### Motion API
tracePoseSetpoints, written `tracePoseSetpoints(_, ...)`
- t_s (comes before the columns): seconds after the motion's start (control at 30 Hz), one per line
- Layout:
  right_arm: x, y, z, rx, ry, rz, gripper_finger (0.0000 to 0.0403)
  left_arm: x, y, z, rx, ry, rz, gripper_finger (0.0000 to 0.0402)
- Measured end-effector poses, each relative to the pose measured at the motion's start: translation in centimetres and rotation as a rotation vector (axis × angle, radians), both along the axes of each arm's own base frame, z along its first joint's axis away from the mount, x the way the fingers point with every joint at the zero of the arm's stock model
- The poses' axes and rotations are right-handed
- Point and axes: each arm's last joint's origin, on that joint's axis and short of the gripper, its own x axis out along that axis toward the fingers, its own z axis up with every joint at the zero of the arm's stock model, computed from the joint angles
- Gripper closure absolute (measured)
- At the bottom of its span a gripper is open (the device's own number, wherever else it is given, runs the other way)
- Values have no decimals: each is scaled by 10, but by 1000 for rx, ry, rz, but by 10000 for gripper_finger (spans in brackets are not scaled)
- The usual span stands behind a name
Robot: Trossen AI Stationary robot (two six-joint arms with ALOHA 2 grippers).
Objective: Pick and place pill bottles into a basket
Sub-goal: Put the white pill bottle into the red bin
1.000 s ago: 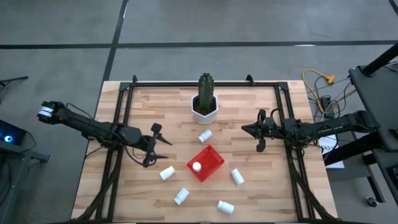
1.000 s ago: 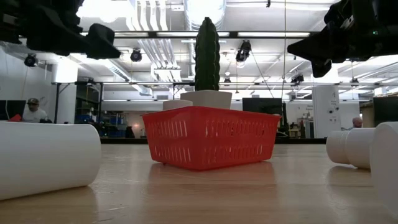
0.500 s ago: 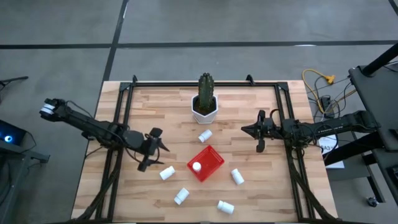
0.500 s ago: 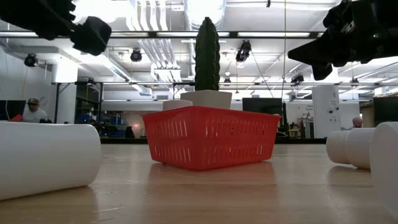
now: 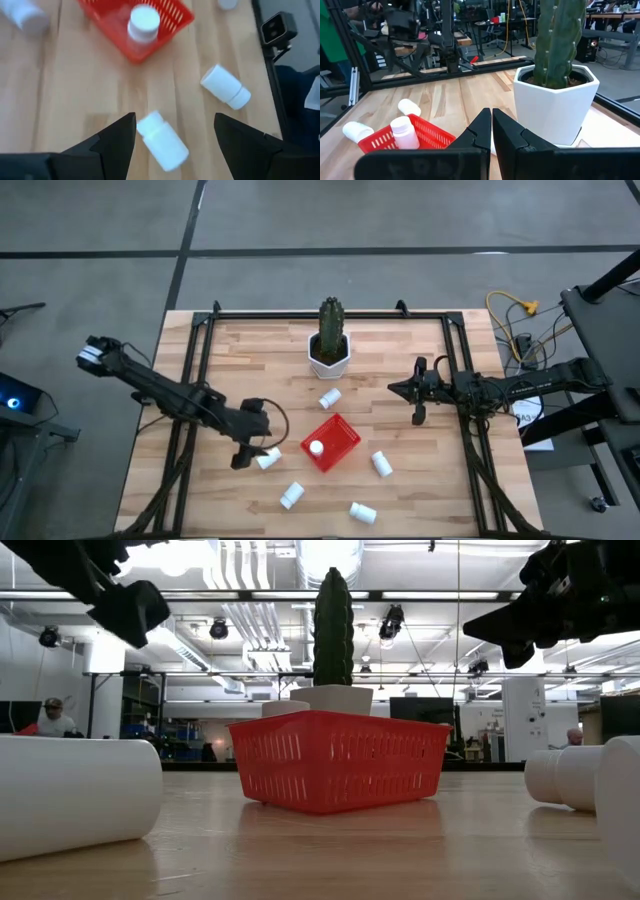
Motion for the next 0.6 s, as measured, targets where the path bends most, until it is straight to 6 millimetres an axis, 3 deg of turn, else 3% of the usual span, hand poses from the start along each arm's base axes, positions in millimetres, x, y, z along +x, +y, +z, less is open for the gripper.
tracePoseSetpoints(0.3,0,0,0,-1,0,0,394,21,-25,3,-26,176,92,151)
tracePoseSetpoints(0.6,0,0,-2,-3,22,0,394,35,-40,-16,15,379,247,151)
